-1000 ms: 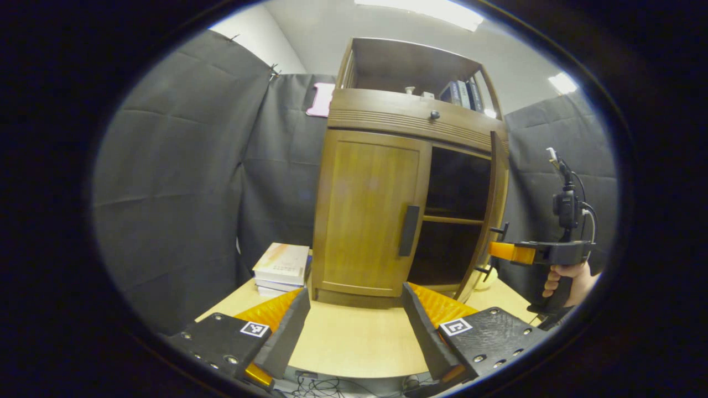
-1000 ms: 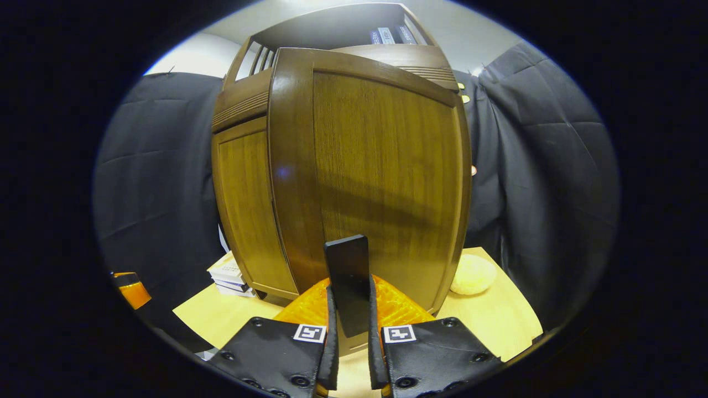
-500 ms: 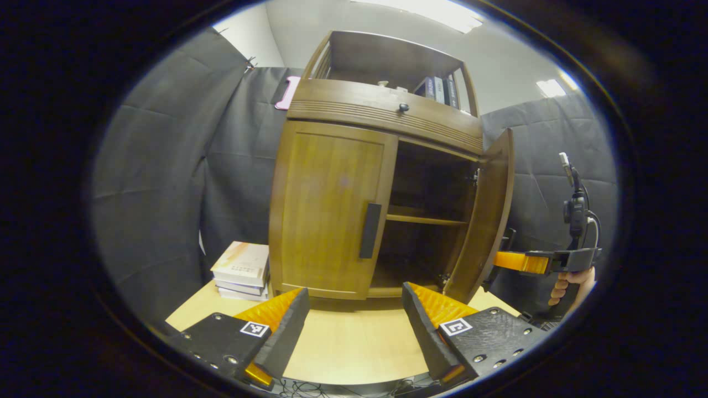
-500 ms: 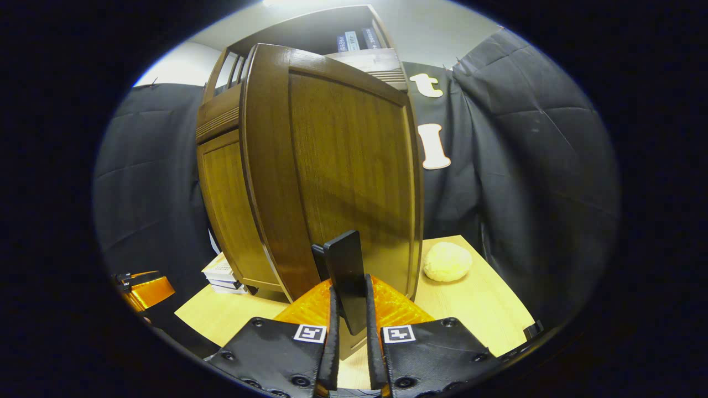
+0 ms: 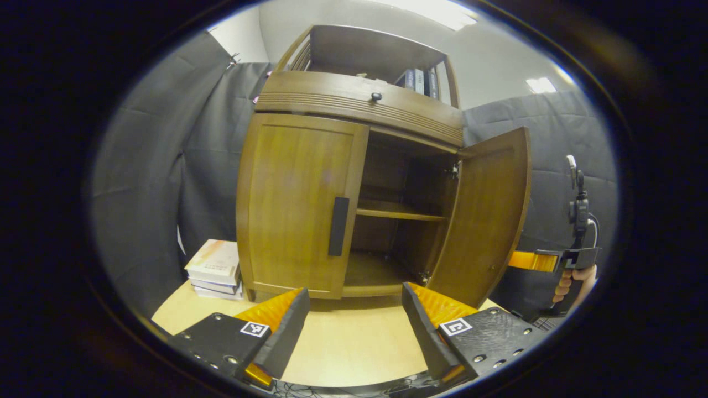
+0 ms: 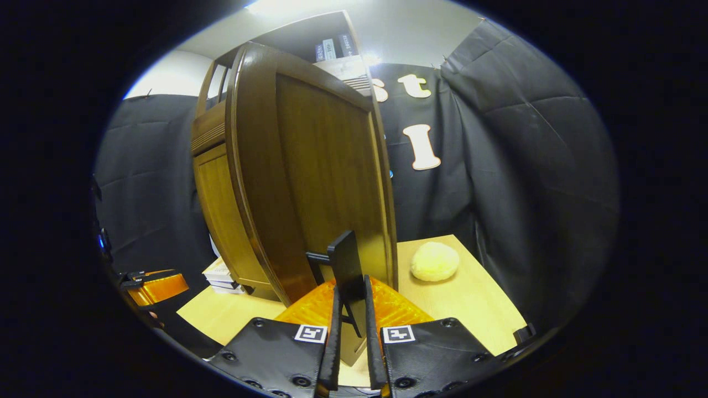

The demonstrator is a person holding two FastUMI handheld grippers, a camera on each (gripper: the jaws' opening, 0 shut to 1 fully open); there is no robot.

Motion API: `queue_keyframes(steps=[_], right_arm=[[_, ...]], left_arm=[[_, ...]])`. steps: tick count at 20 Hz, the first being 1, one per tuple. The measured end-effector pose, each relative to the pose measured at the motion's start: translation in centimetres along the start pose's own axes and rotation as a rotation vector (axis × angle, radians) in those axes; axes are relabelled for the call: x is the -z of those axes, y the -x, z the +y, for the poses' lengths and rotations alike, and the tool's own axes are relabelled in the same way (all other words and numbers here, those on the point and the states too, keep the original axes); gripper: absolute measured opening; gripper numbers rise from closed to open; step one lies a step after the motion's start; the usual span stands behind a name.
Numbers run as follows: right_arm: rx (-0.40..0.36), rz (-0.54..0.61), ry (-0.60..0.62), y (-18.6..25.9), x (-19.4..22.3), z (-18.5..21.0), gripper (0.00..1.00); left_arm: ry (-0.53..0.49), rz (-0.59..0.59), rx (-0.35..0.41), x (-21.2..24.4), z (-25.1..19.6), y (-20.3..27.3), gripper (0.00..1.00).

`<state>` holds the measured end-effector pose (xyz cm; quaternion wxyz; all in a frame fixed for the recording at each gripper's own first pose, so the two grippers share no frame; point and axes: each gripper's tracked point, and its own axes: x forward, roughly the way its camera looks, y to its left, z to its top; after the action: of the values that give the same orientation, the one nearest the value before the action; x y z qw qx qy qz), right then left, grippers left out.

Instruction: Open the right door of the double-door shoe cabinet with the right hand, and open the left door with the left hand.

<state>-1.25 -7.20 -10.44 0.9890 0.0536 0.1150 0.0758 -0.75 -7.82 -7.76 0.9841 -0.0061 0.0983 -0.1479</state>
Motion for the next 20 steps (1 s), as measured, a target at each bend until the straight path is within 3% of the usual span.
queue_keyframes(steps=[4, 5, 7, 14, 19, 20], right_arm=[[0.028, -0.026, -0.006, 0.3, -1.4, -3.7, 0.23], [0.032, -0.029, 0.003, 0.0, -1.7, -4.8, 0.10], [0.018, -0.027, 0.021, 0.0, -1.8, -5.7, 0.09], [-0.015, -0.022, 0.071, 0.6, -2.1, -7.0, 0.08], [0.009, -0.048, 0.077, 2.8, -2.2, -7.3, 0.09], [0.019, -0.051, 0.076, 3.5, -2.2, -7.3, 0.00]], left_arm=[[-0.021, -0.016, 0.003, -0.3, -0.2, -1.0, 0.95], [-0.021, -0.019, 0.005, -0.4, -0.4, -1.2, 0.96], [-0.017, -0.021, 0.011, -0.4, -0.8, -1.7, 0.96], [-0.015, -0.023, 0.042, -0.8, -2.2, -3.0, 0.95], [-0.022, -0.021, 0.052, -0.7, -2.4, -3.2, 0.95], [-0.018, -0.021, 0.052, -0.8, -2.3, -3.0, 0.96]])
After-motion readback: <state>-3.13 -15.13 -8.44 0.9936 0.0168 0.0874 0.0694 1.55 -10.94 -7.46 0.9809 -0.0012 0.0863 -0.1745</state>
